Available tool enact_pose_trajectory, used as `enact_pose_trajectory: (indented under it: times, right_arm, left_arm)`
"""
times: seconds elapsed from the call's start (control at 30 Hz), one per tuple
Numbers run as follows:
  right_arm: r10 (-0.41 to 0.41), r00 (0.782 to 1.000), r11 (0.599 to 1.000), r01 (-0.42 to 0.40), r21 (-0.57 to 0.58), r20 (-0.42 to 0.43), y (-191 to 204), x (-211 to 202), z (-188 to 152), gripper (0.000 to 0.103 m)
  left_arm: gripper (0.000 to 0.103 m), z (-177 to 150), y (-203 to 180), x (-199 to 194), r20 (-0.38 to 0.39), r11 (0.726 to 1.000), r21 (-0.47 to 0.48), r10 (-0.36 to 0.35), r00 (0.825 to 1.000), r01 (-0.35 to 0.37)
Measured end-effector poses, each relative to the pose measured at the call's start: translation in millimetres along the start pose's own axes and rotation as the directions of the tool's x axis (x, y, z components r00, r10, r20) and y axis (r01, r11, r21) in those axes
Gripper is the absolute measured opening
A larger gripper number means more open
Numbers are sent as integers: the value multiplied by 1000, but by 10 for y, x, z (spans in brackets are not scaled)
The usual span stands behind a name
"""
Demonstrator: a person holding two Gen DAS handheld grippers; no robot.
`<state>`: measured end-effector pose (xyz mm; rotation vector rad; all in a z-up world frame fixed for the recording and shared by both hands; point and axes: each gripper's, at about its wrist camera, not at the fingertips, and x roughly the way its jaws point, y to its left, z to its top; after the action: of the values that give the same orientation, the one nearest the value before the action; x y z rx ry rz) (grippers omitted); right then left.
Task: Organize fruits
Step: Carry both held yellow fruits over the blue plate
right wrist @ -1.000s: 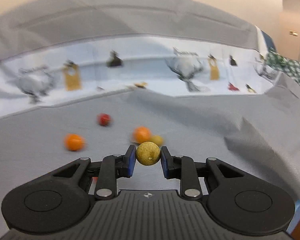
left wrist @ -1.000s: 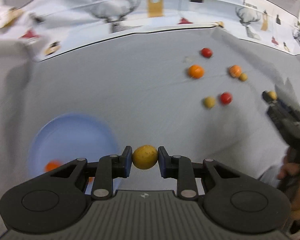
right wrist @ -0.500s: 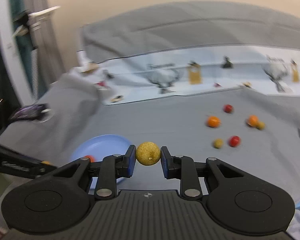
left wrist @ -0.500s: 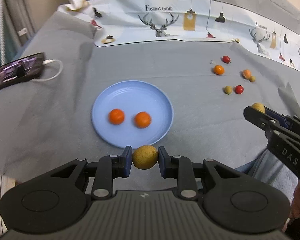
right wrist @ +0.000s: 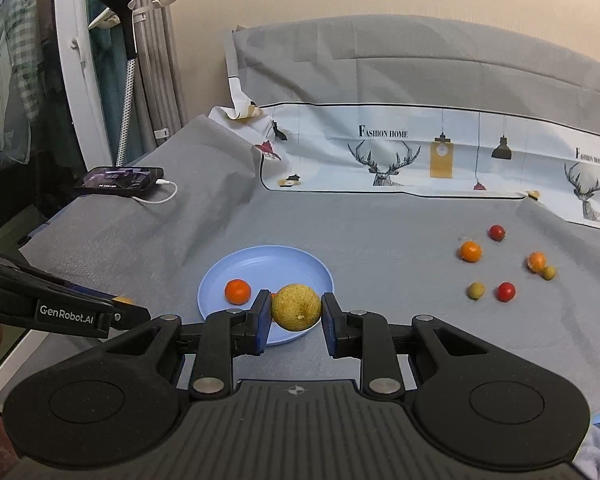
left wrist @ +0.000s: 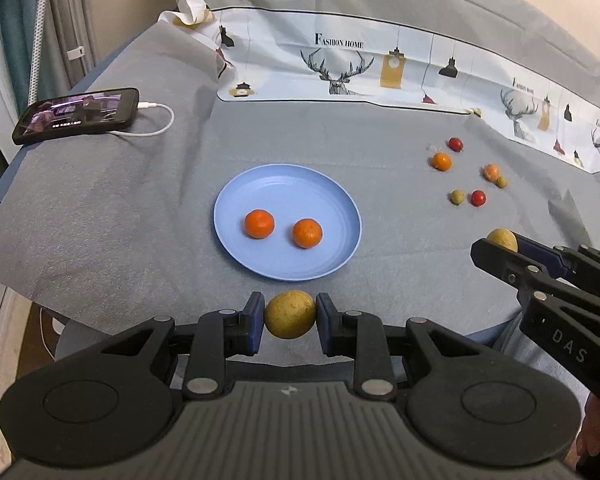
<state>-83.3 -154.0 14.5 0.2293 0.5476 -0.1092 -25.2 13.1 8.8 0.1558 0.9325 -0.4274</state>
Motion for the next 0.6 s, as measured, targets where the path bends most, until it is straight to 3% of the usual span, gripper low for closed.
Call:
enact_pose_trajectory:
  times: [0.6]
  right_arm:
    - [-23, 1000, 1000, 23, -16, -8, 70, 36, 8, 28]
  left_arm:
    - [30, 0, 82, 54, 3, 1000, -27, -8, 1000, 8]
